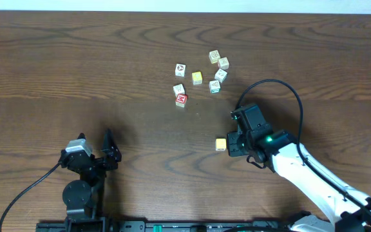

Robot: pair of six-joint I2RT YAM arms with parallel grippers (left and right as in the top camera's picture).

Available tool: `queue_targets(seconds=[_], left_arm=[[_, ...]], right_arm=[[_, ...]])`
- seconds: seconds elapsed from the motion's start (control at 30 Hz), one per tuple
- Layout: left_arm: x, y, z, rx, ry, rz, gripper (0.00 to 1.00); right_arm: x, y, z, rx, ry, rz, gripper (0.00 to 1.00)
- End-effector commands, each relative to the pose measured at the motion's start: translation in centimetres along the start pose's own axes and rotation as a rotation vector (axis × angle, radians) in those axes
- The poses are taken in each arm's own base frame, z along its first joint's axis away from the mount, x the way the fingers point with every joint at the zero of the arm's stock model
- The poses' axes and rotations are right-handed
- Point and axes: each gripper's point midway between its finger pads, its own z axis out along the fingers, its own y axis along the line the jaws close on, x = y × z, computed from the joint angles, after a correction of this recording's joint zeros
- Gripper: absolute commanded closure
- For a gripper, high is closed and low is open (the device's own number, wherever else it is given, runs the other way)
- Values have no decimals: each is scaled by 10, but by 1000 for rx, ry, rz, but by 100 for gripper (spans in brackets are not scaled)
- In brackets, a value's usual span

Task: Lift 4 blocks
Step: 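Carry the blue X block beside the yellow block, then lower the blue block and open the right gripper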

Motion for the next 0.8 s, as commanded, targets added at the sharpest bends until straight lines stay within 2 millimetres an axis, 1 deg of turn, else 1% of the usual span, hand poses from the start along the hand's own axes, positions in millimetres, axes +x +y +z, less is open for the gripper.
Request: queue_targets(seconds=[0.0, 0.3, 0.5, 0.57, 0.67, 0.77], left_arm=[[14, 9, 0, -43, 45, 10, 25], [14, 9, 0, -43, 45, 10, 25], [14, 9, 0, -43, 45, 10, 25], [14, 9, 0, -43, 45, 10, 25], [14, 9, 0, -43, 45, 10, 25], [14, 9, 0, -43, 45, 10, 25]], right_arm=[[7, -1, 10, 29, 23, 17, 82], [17, -3, 32, 45, 82, 54, 85], [16, -3, 34, 44, 81, 53, 85], [16, -3, 34, 44, 81, 53, 84], [16, -3, 34, 45, 79, 53, 74], [15, -3, 34, 47, 77, 52, 70]])
